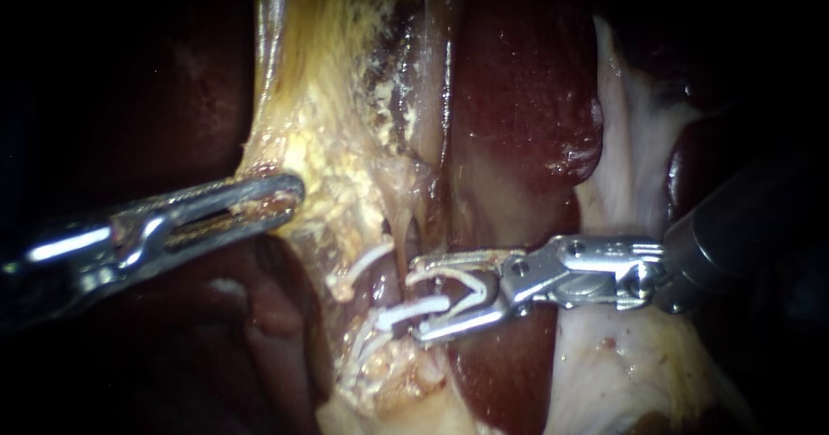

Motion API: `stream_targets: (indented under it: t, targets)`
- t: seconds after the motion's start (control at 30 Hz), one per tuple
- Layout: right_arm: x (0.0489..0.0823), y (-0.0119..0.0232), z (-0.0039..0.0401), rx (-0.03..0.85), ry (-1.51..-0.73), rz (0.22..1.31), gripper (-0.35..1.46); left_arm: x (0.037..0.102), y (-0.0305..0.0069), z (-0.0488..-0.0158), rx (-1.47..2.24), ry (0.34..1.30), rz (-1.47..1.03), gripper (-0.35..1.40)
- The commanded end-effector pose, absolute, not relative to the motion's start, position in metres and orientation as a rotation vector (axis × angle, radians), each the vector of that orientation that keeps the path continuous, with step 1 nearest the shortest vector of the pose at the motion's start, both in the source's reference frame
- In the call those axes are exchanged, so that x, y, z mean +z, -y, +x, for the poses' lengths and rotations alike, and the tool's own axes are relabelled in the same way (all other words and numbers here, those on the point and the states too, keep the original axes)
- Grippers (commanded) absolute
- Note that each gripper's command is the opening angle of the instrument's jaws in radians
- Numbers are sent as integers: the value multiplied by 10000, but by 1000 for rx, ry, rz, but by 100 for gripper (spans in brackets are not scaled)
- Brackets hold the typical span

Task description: Clipping second clip right tube

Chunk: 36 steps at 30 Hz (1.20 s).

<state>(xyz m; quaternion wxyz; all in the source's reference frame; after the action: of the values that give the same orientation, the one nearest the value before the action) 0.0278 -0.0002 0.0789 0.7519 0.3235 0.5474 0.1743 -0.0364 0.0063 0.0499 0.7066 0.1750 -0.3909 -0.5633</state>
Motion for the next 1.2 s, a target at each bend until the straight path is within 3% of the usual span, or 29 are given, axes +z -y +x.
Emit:
stream_targets:
  t: [0.03, 0.87, 1.2]
  targets:
    - [788, 3, 281, 387, -1194, 709, 60, 499, -62, -365, -1251, 869, 389, -35]
    - [789, -4, 283, 433, -1166, 723, 60, 495, -61, -364, -1250, 869, 390, -35]
    - [789, 2, 301, 511, -1132, 830, 49, 501, -60, -365, -1248, 870, 389, -35]
